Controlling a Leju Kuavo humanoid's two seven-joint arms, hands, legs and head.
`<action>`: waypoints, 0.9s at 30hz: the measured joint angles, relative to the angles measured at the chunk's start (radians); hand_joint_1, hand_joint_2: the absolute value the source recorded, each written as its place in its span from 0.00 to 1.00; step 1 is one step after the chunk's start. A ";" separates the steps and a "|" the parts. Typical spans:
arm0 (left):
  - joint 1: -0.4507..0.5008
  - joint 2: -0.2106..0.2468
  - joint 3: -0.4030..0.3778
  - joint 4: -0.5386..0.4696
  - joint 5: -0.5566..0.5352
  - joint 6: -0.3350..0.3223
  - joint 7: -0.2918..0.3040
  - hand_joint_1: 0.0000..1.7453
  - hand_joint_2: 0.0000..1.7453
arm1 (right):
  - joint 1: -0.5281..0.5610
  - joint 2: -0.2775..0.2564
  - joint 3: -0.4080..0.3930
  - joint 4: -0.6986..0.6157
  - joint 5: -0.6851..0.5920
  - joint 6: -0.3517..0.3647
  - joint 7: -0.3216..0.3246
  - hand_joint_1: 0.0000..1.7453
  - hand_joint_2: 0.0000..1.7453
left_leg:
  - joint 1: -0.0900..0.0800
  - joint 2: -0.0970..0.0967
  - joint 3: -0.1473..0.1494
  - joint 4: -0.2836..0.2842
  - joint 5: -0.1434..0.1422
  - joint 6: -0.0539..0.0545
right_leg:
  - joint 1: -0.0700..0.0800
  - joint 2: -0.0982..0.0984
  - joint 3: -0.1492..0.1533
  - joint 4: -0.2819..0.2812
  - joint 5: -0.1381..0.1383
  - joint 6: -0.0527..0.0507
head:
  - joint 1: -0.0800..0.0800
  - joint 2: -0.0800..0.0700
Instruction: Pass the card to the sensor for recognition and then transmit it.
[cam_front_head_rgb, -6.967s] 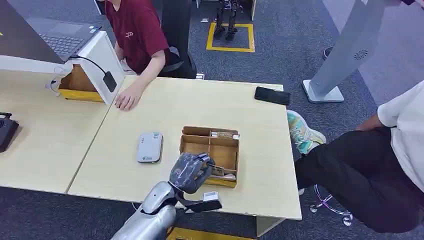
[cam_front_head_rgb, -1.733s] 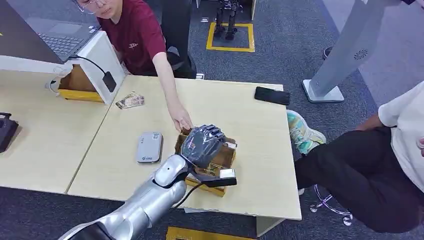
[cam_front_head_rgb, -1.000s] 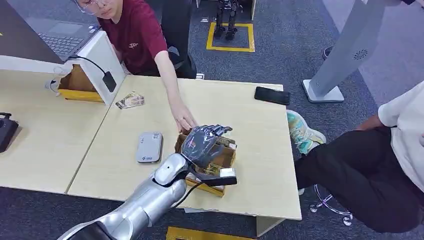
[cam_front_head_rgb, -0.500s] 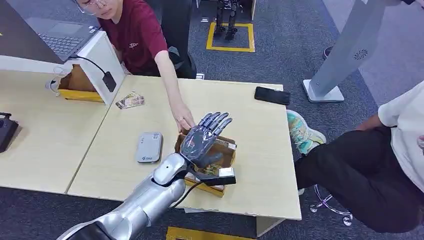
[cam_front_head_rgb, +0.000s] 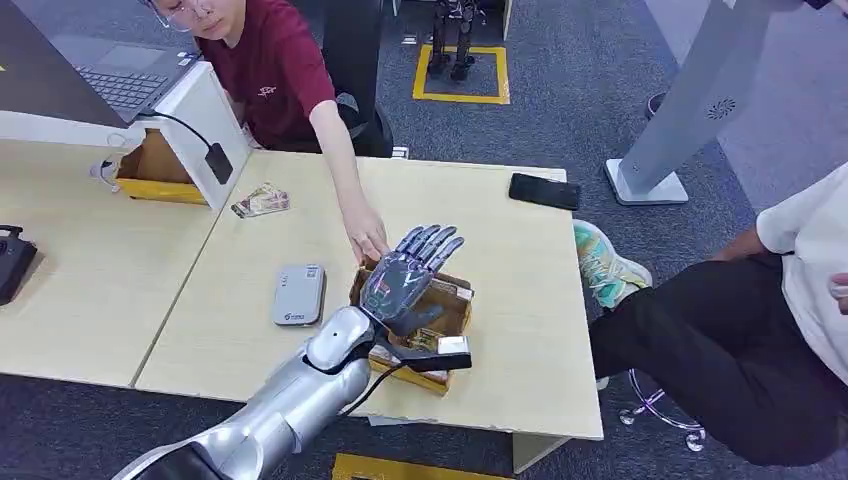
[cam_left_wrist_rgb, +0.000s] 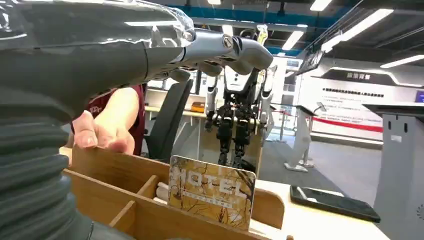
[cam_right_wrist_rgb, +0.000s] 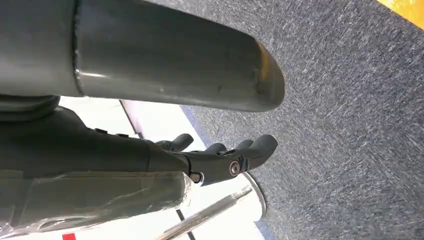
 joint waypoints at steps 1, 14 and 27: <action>0.000 0.000 0.000 0.000 -0.001 0.000 0.000 0.00 1.00 | 0.000 0.000 0.000 0.000 0.000 0.000 0.000 0.00 0.00 | 0.000 0.000 0.000 0.000 0.000 0.000 | 0.000 0.000 0.000 0.000 0.000 0.000 | 0.000 0.000; 0.000 -0.004 0.000 0.012 -0.005 0.000 0.000 0.00 1.00 | 0.000 0.000 0.000 0.000 0.000 0.000 0.000 0.00 0.00 | 0.000 0.000 0.000 0.000 0.000 0.000 | 0.000 0.000 0.000 0.000 0.000 0.000 | 0.000 0.000; 0.000 -0.005 0.000 0.026 -0.006 0.000 0.000 0.00 1.00 | 0.000 0.000 0.000 0.000 0.000 -0.002 0.000 0.00 0.00 | 0.000 0.000 0.000 0.000 0.000 0.000 | 0.000 0.000 0.000 0.000 0.000 0.000 | 0.000 0.000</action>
